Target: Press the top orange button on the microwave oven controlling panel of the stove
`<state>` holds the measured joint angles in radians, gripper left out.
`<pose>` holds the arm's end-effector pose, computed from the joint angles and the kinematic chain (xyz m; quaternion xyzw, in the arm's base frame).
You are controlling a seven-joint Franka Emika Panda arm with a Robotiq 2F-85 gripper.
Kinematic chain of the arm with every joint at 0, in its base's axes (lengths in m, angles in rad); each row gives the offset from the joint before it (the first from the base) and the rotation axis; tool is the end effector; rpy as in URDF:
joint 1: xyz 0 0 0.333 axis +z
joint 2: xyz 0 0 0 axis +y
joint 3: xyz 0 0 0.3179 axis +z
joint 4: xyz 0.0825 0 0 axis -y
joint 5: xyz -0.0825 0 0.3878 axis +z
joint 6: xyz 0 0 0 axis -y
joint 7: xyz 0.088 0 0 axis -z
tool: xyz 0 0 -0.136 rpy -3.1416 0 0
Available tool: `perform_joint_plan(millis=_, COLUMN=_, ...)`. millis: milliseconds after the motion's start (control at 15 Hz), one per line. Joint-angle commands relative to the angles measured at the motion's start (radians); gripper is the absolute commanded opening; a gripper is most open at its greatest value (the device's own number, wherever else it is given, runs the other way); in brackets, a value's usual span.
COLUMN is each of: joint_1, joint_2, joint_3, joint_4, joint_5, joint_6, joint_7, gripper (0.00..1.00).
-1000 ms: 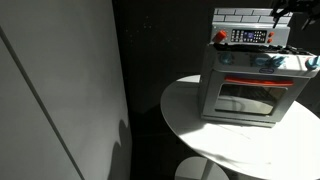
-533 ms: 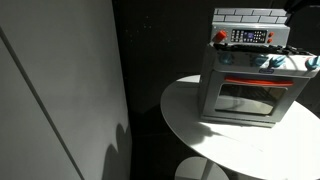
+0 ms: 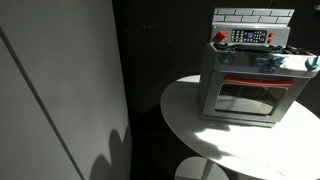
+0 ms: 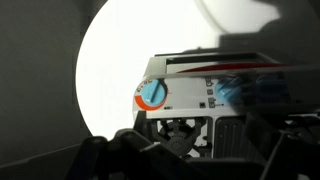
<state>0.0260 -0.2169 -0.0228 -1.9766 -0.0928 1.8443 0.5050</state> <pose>0.5079 -0.0091 0.5417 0.9696 -0.2374 0.0516 0.0307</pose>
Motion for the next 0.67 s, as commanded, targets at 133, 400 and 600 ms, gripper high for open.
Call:
perform_joint_plan(millis=133, joint_1=-0.015, joint_2=-0.142, joint_3=0.023, joint_4=-0.095, joint_5=0.065, joint_6=-0.064, joint_7=-0.126, gripper=1.0)
perform_joint_plan(millis=400, joint_1=-0.017, joint_2=-0.192, joint_3=0.03, joint_4=-0.128, joint_5=0.102, joint_6=-0.085, joint_7=-0.176, gripper=1.0)
perform_joint_plan(millis=600, joint_1=-0.026, joint_2=-0.171, joint_3=0.042, joint_4=-0.114, joint_5=0.094, joint_6=-0.079, joint_7=-0.159, gripper=1.0)
